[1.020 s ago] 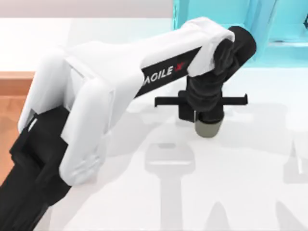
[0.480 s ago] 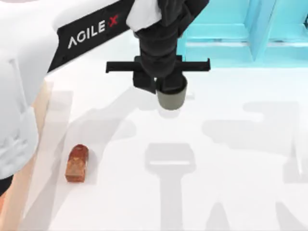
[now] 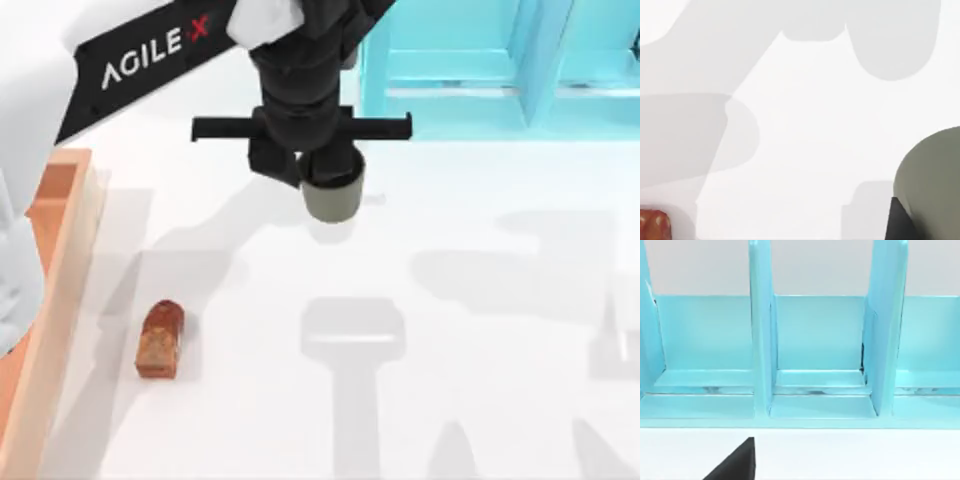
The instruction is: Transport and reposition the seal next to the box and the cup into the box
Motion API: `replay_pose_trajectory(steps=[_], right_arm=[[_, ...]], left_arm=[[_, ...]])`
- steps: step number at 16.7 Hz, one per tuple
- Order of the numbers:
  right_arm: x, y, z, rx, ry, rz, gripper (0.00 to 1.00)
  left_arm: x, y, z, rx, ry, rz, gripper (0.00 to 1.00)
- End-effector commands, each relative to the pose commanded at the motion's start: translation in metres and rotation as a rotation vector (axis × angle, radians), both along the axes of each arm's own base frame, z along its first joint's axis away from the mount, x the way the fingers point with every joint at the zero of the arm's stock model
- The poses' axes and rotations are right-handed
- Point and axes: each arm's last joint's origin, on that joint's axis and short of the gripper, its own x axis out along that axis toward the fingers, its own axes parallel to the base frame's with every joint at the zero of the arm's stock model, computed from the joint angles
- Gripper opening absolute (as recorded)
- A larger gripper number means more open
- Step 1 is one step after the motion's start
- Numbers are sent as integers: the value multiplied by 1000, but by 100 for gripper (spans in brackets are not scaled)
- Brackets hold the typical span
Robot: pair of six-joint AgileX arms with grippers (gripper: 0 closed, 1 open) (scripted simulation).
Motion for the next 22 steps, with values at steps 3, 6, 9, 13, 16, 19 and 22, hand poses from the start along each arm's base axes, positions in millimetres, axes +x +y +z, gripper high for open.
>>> replay_pose_trajectory(steps=[3, 6, 9, 13, 16, 19, 22], right_arm=[[0, 0, 0, 0, 0, 0, 100], [0, 0, 0, 0, 0, 0, 100], [0, 0, 0, 0, 0, 0, 100], [0, 0, 0, 0, 0, 0, 100], [0, 0, 0, 0, 0, 0, 100], [0, 0, 0, 0, 0, 0, 100], [0, 0, 0, 0, 0, 0, 100]], left_arm=[[11, 40, 4, 17, 14, 0, 0], [19, 116, 8, 40, 45, 2, 0], [6, 205, 11, 54, 82, 2, 0], [-51, 314, 8, 53, 117, 3, 0], [-106, 361, 0, 46, 128, 1, 0], [-142, 377, -6, 45, 118, 0, 0], [-150, 380, -7, 47, 113, 0, 0]])
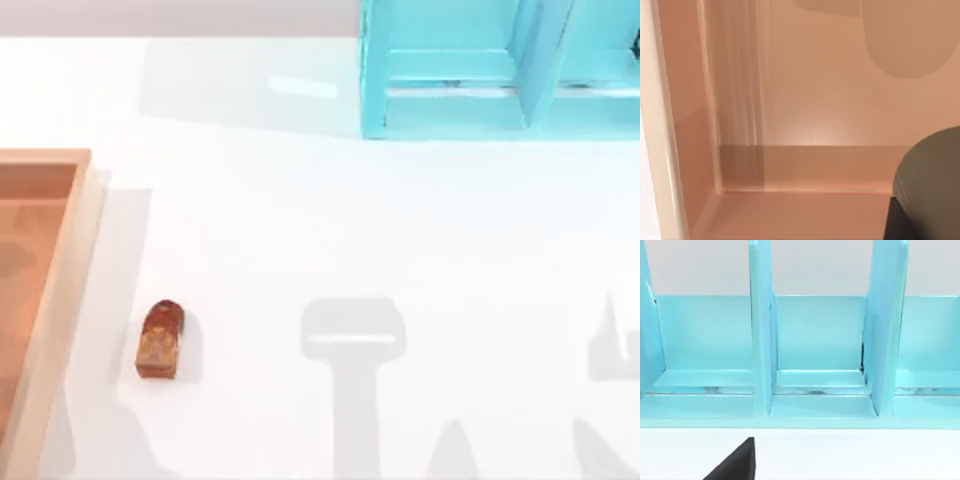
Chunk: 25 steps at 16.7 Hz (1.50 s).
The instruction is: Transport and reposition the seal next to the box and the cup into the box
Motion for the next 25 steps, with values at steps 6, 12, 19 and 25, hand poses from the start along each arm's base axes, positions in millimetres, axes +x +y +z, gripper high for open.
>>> replay_pose_trajectory(steps=[6, 12, 19, 25], right_arm=[[0, 0, 0, 0, 0, 0, 100], [0, 0, 0, 0, 0, 0, 100], [0, 0, 0, 0, 0, 0, 100], [0, 0, 0, 0, 0, 0, 100]], left_arm=[[3, -1, -7, -3, 0, -20, 0], [8, -6, -50, 6, -4, -31, 0], [3, -6, -65, 0, 0, 0, 0], [3, -6, -65, 0, 0, 0, 45]])
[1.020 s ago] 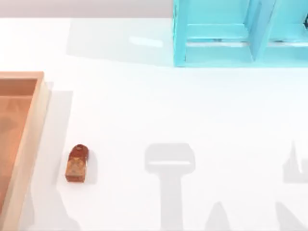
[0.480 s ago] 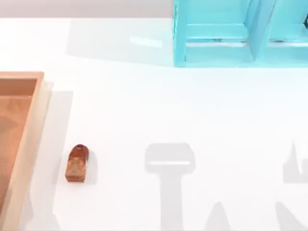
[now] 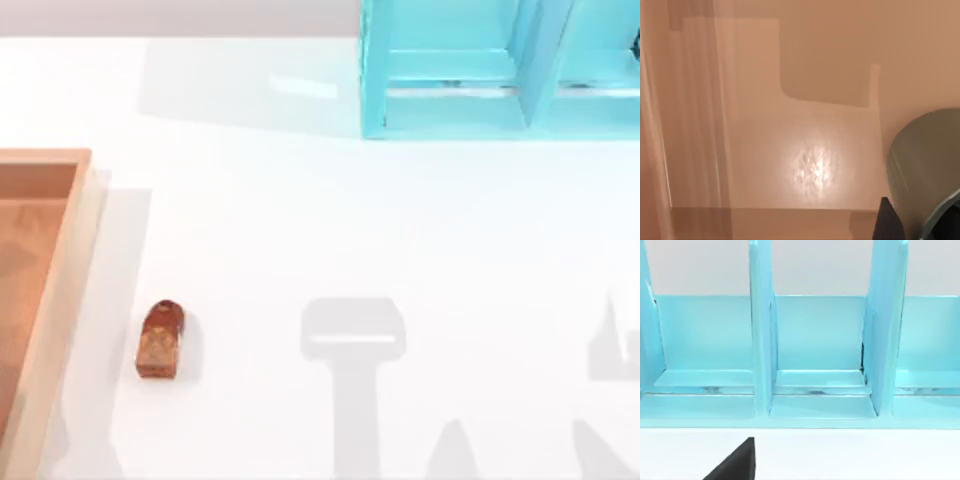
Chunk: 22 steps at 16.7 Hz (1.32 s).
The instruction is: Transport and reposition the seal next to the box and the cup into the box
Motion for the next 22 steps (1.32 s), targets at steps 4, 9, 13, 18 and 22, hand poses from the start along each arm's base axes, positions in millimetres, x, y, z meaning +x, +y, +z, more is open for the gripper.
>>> replay_pose_trajectory(steps=[4, 9, 13, 18, 22], right_arm=[[0, 0, 0, 0, 0, 0, 100], [0, 0, 0, 0, 0, 0, 100], [0, 0, 0, 0, 0, 0, 100], [0, 0, 0, 0, 0, 0, 100], [0, 0, 0, 0, 0, 0, 100]], left_arm=[[0, 0, 0, 0, 0, 0, 75], [0, 0, 0, 0, 0, 0, 100], [0, 0, 0, 0, 0, 0, 100], [1, -1, 4, 3, -7, -4, 100], [3, -2, 29, 16, -13, -13, 100]])
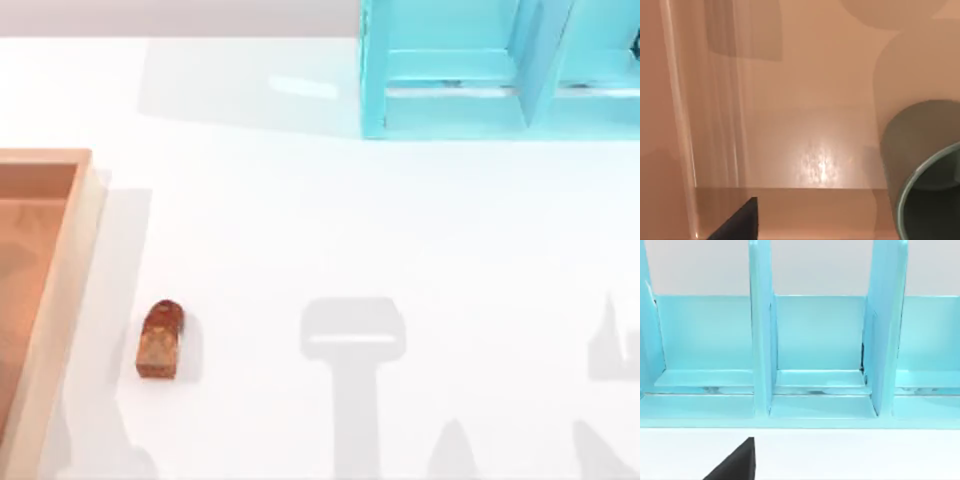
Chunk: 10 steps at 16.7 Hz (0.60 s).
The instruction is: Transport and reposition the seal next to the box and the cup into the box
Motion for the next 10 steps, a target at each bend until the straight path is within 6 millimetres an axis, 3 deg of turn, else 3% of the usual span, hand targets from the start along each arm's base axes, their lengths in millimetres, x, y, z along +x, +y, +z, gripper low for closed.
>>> replay_pose_trajectory(steps=[7, 10], right_arm=[[0, 0, 0, 0, 0, 0, 100], [0, 0, 0, 0, 0, 0, 100]], left_arm=[[-3, 2, 57, -2, 32, 9, 100], [-3, 2, 71, -16, 13, 13, 100]])
